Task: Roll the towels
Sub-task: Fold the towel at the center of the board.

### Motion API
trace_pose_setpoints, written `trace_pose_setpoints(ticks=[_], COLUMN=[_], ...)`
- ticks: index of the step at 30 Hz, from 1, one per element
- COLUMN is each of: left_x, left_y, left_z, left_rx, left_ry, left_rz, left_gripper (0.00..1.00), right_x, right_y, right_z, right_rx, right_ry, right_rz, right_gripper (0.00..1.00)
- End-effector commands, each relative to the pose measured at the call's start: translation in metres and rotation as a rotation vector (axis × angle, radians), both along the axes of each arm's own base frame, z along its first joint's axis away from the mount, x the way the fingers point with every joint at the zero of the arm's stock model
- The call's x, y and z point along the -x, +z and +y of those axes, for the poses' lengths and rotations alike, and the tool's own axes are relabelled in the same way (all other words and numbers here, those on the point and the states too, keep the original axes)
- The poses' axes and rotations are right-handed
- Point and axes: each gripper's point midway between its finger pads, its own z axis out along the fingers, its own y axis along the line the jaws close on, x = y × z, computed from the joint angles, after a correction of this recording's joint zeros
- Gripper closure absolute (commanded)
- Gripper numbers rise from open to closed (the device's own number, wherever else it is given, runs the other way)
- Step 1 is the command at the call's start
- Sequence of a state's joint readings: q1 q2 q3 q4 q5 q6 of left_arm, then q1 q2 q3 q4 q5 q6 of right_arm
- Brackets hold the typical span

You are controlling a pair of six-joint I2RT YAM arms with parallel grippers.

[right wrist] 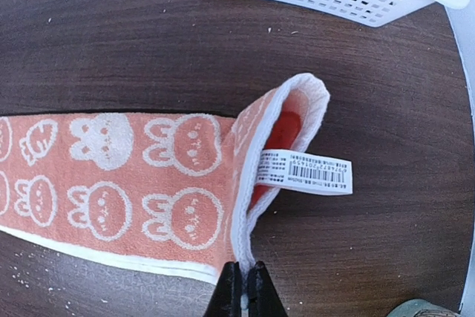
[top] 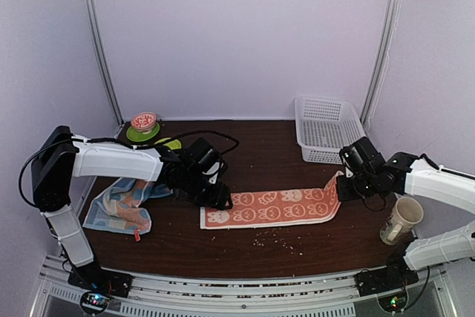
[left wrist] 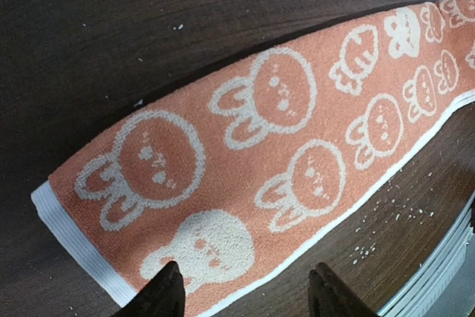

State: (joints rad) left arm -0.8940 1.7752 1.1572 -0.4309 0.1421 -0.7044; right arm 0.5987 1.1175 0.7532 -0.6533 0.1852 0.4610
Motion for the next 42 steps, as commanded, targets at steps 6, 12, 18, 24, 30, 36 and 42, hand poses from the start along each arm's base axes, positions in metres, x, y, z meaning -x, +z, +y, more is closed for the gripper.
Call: trace_pose_setpoints(ticks=[6, 12, 18, 24, 30, 36, 42], left_x=[-0.002, -0.002, -0.005, 0.000, 0.006, 0.011, 0.016], left_y=[-0.003, 0.001, 0.018, 0.022, 0.018, 0.013, 0.009], left_z=[-0.002, 0.005, 0.026, 0.046, 0.063, 0.082, 0.101], left_rx=[0.003, -0.004, -0.019, -0.026, -0.039, -0.056, -0.069], left_ry=[-0.010, 0.012, 0.070, 0.111, 0.156, 0.206, 0.258], left_rz=[-0.002, -0.020, -0.070, -0.095, -0.102, -0.111, -0.114], left_gripper=[0.41, 0.42, 0.42, 0.42, 0.42, 0.42, 0.42], right_x=[-0.004, -0.002, -0.004, -0.001, 0.001, 0.003, 0.004], right_y=[-0.002, 0.008, 0.040, 0.045, 0.045, 0.042, 0.041], right_z=[0.031, 0.057, 0.093, 0.130, 0.171, 0.203, 0.234], right_rx=[0.046, 0.005, -0.047, -0.058, -0.074, -0.092, -0.124], right_ry=[0.112, 0.180, 0.237, 0.307, 0.369, 0.414, 0.447], right_rz=[-0.011, -0.033, -0.084, -0.083, -0.082, -0.078, -0.078], right_gripper=[1.00, 1.00, 1.00, 1.00, 1.00, 1.00, 1.00])
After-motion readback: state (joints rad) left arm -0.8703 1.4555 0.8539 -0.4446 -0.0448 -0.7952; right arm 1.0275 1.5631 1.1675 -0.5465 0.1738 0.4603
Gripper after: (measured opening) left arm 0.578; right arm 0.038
